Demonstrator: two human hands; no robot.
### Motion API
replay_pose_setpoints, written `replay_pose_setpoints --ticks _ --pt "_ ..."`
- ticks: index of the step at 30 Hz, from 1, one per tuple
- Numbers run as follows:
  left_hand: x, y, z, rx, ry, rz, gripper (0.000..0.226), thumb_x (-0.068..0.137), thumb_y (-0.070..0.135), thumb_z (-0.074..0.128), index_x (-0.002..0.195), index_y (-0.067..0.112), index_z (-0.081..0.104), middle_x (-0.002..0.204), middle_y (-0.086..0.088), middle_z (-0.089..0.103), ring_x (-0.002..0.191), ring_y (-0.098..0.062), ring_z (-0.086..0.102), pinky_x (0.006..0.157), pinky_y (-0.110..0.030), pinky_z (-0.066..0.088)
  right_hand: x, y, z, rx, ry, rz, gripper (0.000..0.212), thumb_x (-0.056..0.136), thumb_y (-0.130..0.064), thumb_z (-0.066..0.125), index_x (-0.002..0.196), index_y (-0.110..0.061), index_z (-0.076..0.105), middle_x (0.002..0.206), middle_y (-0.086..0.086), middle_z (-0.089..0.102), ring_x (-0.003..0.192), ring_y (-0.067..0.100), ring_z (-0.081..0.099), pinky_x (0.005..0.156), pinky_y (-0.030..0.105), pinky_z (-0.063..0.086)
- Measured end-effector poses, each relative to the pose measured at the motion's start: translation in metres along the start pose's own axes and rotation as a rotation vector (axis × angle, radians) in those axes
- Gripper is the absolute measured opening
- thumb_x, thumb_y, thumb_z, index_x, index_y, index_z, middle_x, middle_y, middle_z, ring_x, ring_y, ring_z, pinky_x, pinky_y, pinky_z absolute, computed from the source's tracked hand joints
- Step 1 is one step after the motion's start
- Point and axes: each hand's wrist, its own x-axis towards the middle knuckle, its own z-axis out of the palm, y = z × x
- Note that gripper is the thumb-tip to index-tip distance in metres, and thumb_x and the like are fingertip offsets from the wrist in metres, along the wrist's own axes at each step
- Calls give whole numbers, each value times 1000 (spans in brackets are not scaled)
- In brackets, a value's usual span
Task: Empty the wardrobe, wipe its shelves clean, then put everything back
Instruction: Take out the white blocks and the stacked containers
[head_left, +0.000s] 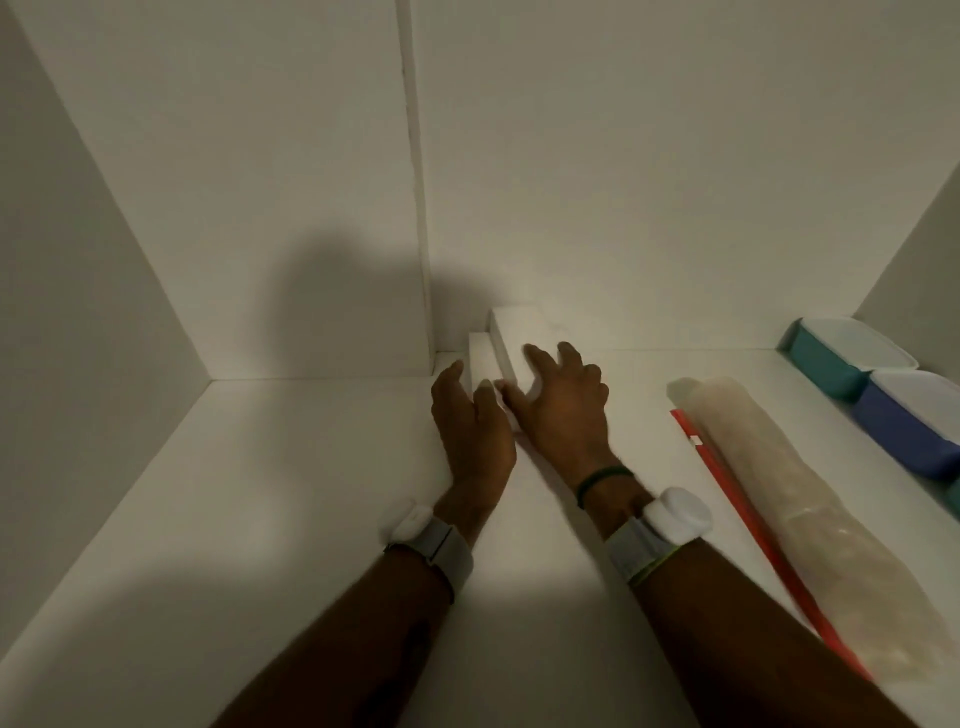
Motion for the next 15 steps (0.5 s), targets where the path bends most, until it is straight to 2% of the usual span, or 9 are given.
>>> replay_pose_setpoints --ticks 1,4,6,7,9,11,13,15 --pt "2 3 0 -60 -2 -60 46 102 33 42 146 19 45 148 0 45 138 -15 40 117 -36 32 -2 -2 5 -49 -1 -12 70 91 -68 51 151 -32 41 156 13 34 128 38 40 101 48 33" --pt "4 8 4 -50 -43 -59 44 107 36 40 147 17 45 149 -1 45 136 -12 42 106 -14 30 3 0 1 -49 6 31 72 92 -74 40 151 -34 38 157 10 31 134 35 32 105 50 27" --pt "11 7 6 -70 -33 -74 46 108 37 39 148 14 44 151 -2 44 132 -5 41 93 4 24 10 7 -8 97 81 130 72 93 -75 35 150 -31 41 158 8 32 140 32 28 111 52 23" --pt "15 7 6 -80 -25 -86 47 108 38 38 149 14 43 152 -2 43 133 -5 40 90 7 23 14 13 -12 209 119 204 73 93 -75 35 150 -29 42 158 6 34 142 31 28 114 52 22" --pt "20 7 6 -70 -36 -84 53 107 45 37 150 15 41 154 -2 42 140 -12 39 101 -4 25 25 31 -15 442 79 363 80 92 -77 35 152 -25 39 160 5 34 146 28 28 118 50 21" --pt "20 4 8 -21 -105 -69 66 102 59 35 154 19 37 158 -1 38 145 -17 35 115 -24 26 31 45 -12 560 -89 451 94 86 -85 35 153 -19 38 160 6 36 147 29 32 120 47 23" --pt "19 5 9 52 -182 -84 77 97 69 35 157 22 30 161 -1 34 148 -19 31 121 -35 25 32 50 -8 576 -226 453 109 77 -95 31 147 -14 47 153 8 45 142 32 40 119 47 28" --pt "19 9 8 132 -237 -109 85 93 73 41 159 23 24 162 -4 32 148 -24 31 121 -41 27 25 46 -9 592 -267 434 103 83 -88 36 151 -11 42 156 8 42 144 29 38 118 43 26"
